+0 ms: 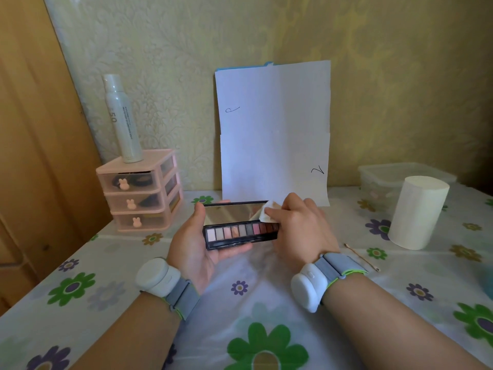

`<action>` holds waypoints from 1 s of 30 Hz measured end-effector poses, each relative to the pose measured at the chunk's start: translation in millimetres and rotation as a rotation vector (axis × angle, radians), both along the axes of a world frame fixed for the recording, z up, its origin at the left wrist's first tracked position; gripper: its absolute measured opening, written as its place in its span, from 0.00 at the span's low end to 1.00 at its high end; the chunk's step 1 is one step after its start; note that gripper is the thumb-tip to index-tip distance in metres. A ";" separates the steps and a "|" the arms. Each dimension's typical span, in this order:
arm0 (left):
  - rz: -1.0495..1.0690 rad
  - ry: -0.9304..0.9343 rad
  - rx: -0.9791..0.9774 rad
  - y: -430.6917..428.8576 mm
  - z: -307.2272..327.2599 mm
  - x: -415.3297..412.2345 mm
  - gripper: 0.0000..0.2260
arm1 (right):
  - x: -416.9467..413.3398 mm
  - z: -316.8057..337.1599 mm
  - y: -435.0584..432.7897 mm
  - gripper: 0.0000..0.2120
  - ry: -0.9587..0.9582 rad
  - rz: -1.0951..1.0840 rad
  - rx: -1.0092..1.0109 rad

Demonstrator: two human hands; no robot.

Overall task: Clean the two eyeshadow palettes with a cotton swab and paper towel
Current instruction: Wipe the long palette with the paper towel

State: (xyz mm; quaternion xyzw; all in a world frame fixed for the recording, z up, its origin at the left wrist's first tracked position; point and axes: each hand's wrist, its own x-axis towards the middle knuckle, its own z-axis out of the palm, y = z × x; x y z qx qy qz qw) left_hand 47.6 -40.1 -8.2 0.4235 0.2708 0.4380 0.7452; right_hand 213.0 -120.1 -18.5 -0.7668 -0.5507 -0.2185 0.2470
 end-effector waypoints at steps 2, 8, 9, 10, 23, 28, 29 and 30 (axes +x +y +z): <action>0.009 0.000 0.000 -0.2 0.0 -0.5 0.23 | -5.4 0.5 0.3 0.19 0.006 0.032 0.012; 0.021 0.011 -0.011 2.2 -0.6 0.6 0.23 | -18.1 0.1 4.9 0.14 -0.059 0.147 0.086; 0.019 0.014 -0.007 2.0 -0.2 0.8 0.23 | -14.7 0.6 3.4 0.15 -0.069 0.129 0.060; 0.018 0.012 -0.003 2.0 0.0 0.9 0.23 | -11.0 1.0 2.0 0.17 -0.057 0.103 0.029; 0.023 -0.011 -0.004 1.3 0.1 -1.4 0.23 | -5.1 -0.7 3.3 0.21 -0.008 0.043 0.021; 0.022 -0.004 0.020 0.6 0.6 -0.3 0.23 | -7.2 -1.6 3.5 0.20 0.012 0.004 0.030; 0.019 0.005 0.029 0.1 0.3 -0.2 0.23 | -11.3 -0.1 3.3 0.21 0.009 0.031 0.041; 0.017 0.012 0.036 0.0 -0.1 0.3 0.23 | -13.9 1.1 3.0 0.21 0.000 0.058 0.047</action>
